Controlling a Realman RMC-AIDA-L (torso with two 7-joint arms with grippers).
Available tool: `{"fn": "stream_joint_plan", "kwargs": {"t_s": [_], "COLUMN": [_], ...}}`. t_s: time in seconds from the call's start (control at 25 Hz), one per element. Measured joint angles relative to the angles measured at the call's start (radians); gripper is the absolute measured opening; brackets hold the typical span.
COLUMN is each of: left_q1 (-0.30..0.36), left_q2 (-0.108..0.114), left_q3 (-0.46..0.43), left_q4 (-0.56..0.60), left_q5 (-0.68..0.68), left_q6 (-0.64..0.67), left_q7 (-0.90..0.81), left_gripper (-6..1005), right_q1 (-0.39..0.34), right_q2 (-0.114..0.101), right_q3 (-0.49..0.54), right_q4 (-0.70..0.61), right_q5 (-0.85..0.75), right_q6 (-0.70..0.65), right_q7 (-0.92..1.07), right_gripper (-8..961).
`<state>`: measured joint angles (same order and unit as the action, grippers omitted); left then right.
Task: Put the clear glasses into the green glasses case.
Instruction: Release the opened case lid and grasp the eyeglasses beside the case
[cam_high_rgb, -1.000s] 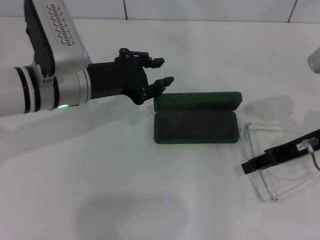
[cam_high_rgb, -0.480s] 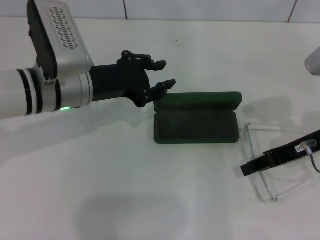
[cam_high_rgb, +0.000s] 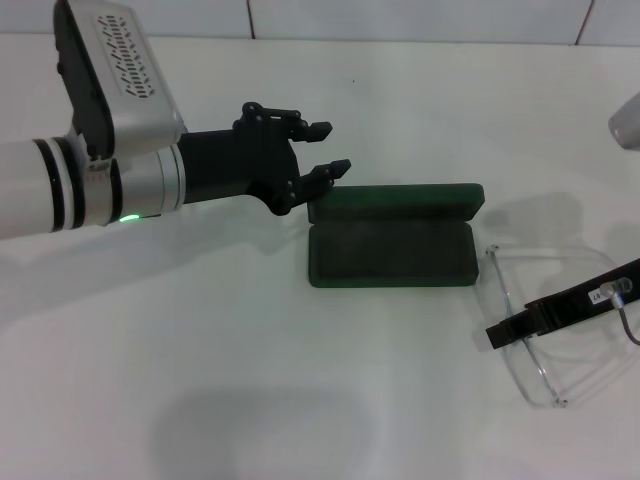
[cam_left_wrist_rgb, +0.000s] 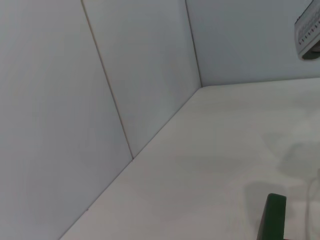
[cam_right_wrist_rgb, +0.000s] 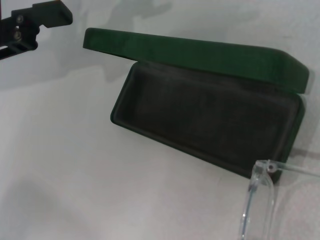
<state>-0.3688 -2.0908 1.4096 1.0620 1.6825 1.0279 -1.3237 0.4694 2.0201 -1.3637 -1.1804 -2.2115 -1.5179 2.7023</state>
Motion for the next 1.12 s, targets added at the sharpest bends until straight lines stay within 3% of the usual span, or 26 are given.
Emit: {"fn": "stream_joint_plan", "kwargs": {"t_s": [0.28, 0.6, 1.12], "left_q1": [0.002, 0.012, 0.111], "left_q2": [0.000, -0.002, 0.001], "left_q3": [0.000, 0.000, -0.010], "left_q4": [-0.002, 0.001, -0.020], "left_q5": [0.000, -0.017, -0.339], "left_q6": [0.000, 0.001, 0.078], "left_q7": [0.000, -0.001, -0.002], "left_gripper": [425, 425, 425], "right_q1": [-0.002, -0.012, -0.125], "right_q2": [0.000, -0.002, -0.007], "right_q3": [0.000, 0.019, 0.342], "right_q4": [-0.002, -0.012, 0.034], "right_q5": [0.003, 0.026, 0.232], "right_q6": [-0.001, -0.016, -0.159], "right_q7": [-0.019, -0.053, -0.417], "right_gripper": [250, 254, 256]}}
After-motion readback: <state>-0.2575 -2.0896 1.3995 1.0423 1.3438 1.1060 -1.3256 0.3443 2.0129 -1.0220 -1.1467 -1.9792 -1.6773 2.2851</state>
